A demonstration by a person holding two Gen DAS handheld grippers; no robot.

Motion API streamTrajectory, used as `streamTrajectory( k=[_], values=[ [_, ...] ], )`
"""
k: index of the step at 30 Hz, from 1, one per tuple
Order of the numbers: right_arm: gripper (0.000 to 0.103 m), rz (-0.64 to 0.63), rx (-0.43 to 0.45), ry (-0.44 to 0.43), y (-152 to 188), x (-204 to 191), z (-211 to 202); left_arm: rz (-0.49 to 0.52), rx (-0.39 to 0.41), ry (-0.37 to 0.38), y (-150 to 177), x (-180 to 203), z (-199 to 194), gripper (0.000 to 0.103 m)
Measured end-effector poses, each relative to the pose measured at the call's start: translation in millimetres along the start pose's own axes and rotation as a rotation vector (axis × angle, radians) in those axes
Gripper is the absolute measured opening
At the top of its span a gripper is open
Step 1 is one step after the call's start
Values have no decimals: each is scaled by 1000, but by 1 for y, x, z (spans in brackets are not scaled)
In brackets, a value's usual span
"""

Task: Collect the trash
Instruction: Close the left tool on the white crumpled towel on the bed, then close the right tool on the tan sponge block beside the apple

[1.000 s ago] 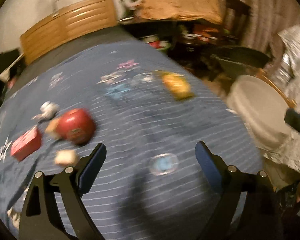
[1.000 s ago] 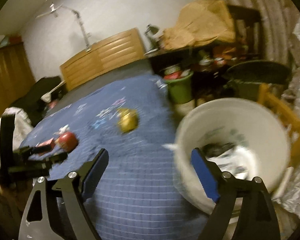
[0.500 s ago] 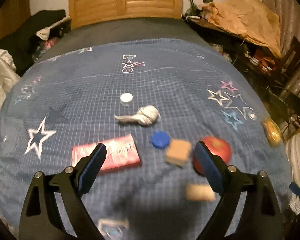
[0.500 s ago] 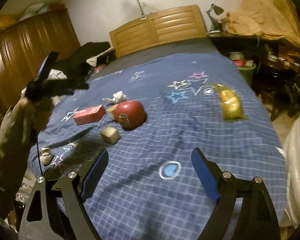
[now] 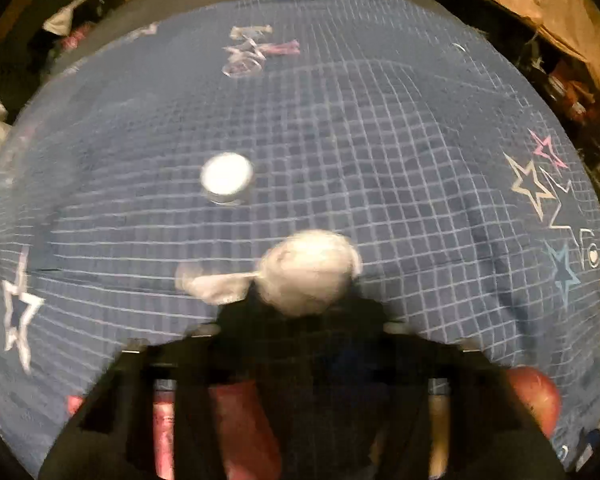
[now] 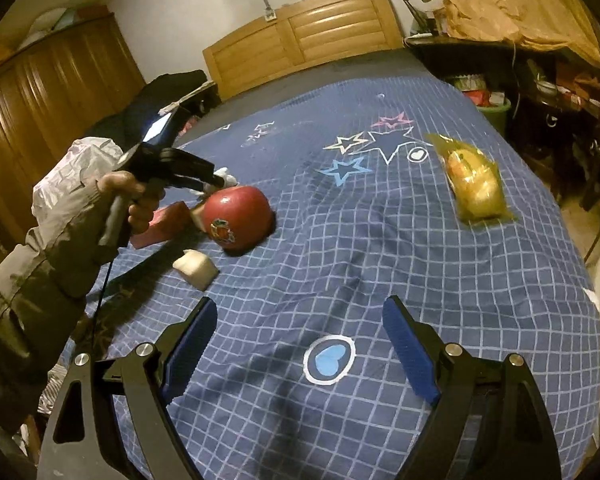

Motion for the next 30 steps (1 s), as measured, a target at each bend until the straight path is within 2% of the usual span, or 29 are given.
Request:
streamTrajectory(
  k=[4,8,11,12,14,16,20,23,26,28,30],
  values=[
    [85,-9,3,-17,1,-3,-1,-30,98,50,-1,-3,-31,13],
    [85,-46,17,-44,-5,-13,-3,-77,263,111,4,-16,-108,12],
    [85,-90,31,-67,-16,-25,0,-95,419,150,32,-35,-182,12],
    [85,-102,35,-72,-19,-28,1,-95,451,149,39,-40,-194,12],
    [85,-144,46,-87,-32,-37,6,-85,525,157,71,-52,-230,12],
    [85,-180,52,-93,-42,-45,10,-76,560,167,100,-61,-250,12],
    [85,-274,51,-108,-66,-67,24,-91,573,197,155,-88,-267,12],
    [85,-362,31,-114,-84,-86,42,-122,514,231,194,-105,-253,12],
    [85,-467,-2,-116,-101,-110,68,-146,456,235,226,-115,-228,12],
    [85,-530,-31,-117,-111,-123,86,-166,405,271,243,-121,-214,12],
    [85,-624,-106,-134,-121,-139,116,-182,339,310,255,-121,-198,12]
  ],
)
Point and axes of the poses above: each gripper's, at about its wrist camera, not at the fingertips, and z roughly the way its jaws point, x to its right, y to its underside, the point moved 3 cm from there along z, roughly the way its jaws point, and after that the axes turned 14 degrees about -z, right-handed, at the moved point
